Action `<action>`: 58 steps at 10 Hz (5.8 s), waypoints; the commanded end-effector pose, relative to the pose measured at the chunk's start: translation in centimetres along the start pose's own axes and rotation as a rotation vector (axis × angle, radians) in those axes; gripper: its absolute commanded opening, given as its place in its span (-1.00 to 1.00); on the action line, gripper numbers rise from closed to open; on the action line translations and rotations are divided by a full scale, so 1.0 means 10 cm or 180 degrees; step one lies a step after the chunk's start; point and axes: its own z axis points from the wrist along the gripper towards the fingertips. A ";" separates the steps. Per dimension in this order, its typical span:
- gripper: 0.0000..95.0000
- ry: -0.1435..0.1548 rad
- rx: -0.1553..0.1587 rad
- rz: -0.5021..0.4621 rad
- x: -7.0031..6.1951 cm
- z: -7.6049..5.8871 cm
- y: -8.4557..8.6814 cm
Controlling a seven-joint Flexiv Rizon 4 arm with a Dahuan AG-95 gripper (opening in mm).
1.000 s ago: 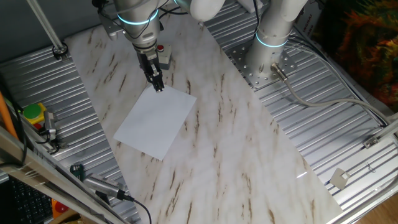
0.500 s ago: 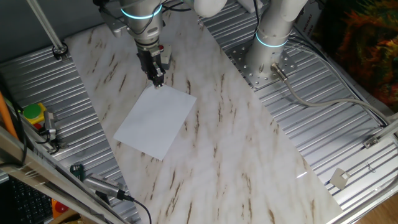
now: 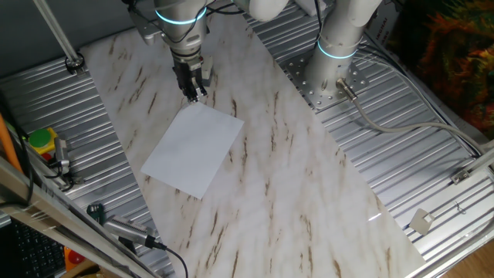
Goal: Flip over and spread out the paper that is laid flat on the table
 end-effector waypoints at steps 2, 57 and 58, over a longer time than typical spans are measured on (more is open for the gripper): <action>-1.00 -0.0017 0.0012 -0.0005 0.01 0.00 0.00; -1.00 0.0061 0.0033 -0.1845 -0.22 1.19 -1.02; -1.00 0.0070 0.0006 -0.1847 -0.24 1.19 -1.05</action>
